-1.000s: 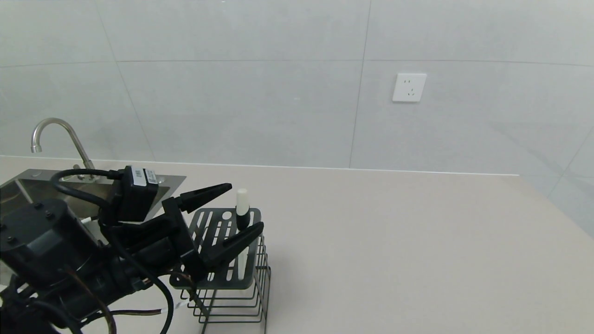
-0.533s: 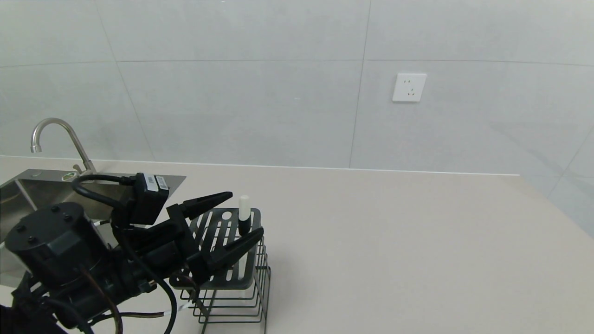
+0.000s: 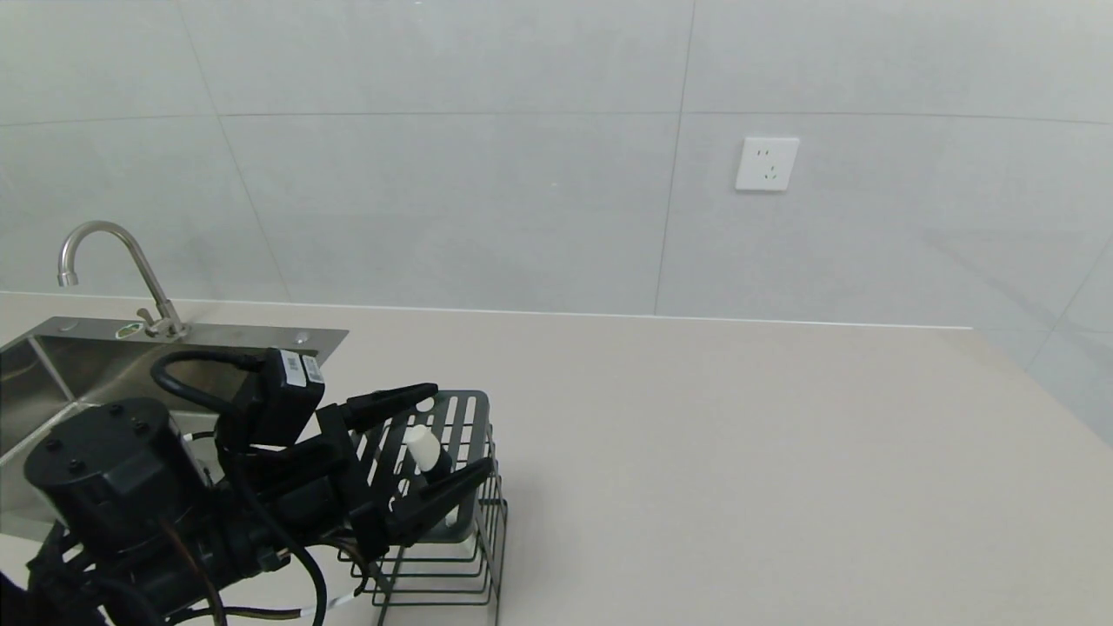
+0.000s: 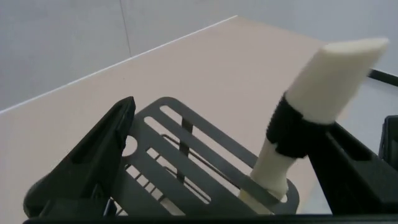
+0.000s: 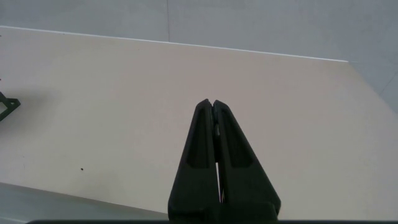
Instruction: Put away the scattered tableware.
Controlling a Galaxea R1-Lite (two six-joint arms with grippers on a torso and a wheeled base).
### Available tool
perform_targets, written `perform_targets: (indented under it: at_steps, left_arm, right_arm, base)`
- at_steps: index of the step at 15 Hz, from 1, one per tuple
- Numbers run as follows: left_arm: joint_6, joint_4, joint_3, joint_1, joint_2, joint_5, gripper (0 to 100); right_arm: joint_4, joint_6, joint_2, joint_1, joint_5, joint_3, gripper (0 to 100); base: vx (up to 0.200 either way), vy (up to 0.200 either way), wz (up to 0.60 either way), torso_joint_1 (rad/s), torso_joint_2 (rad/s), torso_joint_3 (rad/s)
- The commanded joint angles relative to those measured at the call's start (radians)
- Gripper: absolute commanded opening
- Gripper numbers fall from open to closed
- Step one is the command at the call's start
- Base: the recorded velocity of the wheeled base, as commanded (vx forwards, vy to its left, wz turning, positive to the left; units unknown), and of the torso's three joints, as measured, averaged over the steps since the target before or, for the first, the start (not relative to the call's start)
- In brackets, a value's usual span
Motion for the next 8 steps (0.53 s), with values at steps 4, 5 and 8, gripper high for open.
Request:
perform_targets:
  at_steps: [4, 5, 8]
  left_arm:
    - [0.004, 0.005, -0.026, 0.048, -0.043, -0.002, 100]
    - [0.001, -0.001, -0.042, 0.048, -0.052, -0.002, 100]
    - [0.029, 0.033, 0.001, 0.019, -0.057, -0.031, 100]
  right_arm:
    - [-0.001, 0.0, 0.002, 0.0, 0.0, 0.0, 0]
    - [-0.001, -0.002, 0.002, 0.0, 0.0, 0.0, 0]
    - [-0.001, -0.002, 0.002, 0.0, 0.0, 0.0, 0]
  base:
    - [0.0, 0.0, 0.0, 0.0, 0.0, 0.0]
    - [0.0, 0.0, 0.0, 0.0, 0.0, 0.0]
    - [0.0, 0.0, 0.0, 0.0, 0.0, 0.0]
